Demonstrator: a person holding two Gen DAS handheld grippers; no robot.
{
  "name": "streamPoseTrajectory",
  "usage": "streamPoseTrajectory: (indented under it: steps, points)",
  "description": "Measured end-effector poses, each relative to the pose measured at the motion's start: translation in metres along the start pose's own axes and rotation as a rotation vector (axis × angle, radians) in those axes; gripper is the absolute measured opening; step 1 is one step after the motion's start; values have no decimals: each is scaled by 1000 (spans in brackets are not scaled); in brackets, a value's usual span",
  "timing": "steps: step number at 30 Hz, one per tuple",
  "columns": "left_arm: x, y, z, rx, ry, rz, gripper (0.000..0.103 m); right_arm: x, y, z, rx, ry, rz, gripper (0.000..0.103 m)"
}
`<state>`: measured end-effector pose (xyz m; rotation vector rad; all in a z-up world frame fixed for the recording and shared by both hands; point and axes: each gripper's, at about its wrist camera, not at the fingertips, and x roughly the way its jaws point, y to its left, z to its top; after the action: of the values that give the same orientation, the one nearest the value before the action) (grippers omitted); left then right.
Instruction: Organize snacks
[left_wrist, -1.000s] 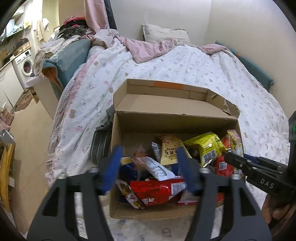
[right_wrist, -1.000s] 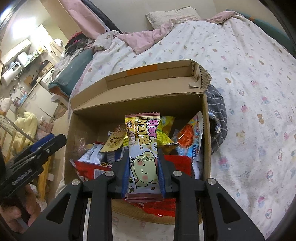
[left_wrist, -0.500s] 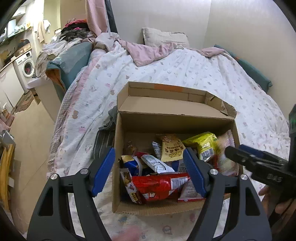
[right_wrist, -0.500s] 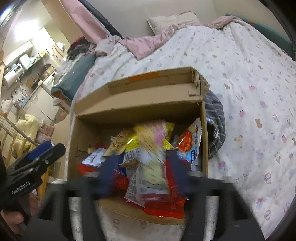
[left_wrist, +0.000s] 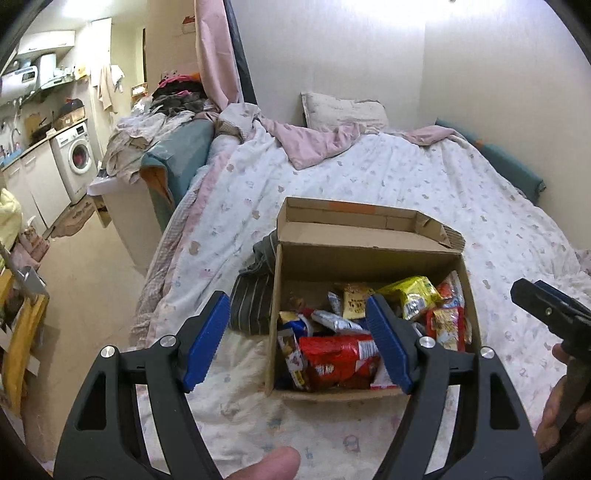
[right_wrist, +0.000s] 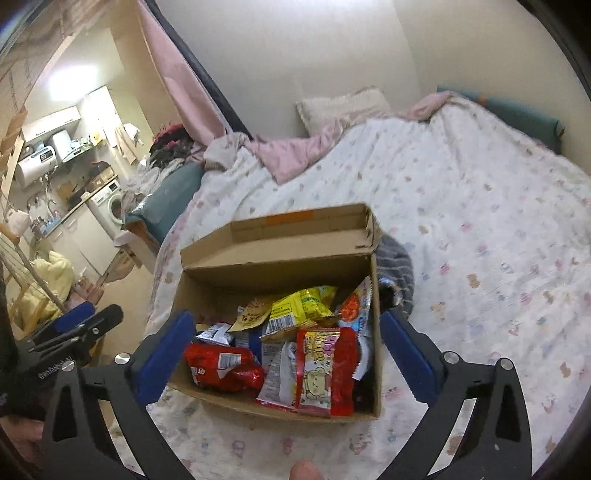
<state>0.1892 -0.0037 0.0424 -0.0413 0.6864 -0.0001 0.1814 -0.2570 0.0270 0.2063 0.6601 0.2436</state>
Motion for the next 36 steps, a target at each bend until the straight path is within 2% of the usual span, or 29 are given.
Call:
streamPoseTrajectory:
  steps: [8,11,15,16,18,24,31,36]
  points:
    - [-34,6,-24,-8,-25,-1,74,-25,10,-21,-25,-17,-26,103]
    - [-39,8,-31,-7,-23,-9,84,-36,11,-32,-26,-6,-29,103]
    - [-46,13,-43,-18,-17,-4,85,-47,13,-46,-34,9,-35,103]
    - [-47,13,-46,-20,-13,-4,87,-51,14,-50,-36,-1,-38,103]
    - [-48,14,-55,-29,1,4,103,-55,15,-54,-38,-11,-47,103]
    - [-50,16,-70,-55,14,8,103,-48,11,-64,-35,-32,-79,103]
    - [-42,6,-75,-13,16,14,103,-30,14,-71,-76,5,-115,103]
    - [-42,8,-75,-29,22,6,103,-27,14,-71,-62,11,-116,103]
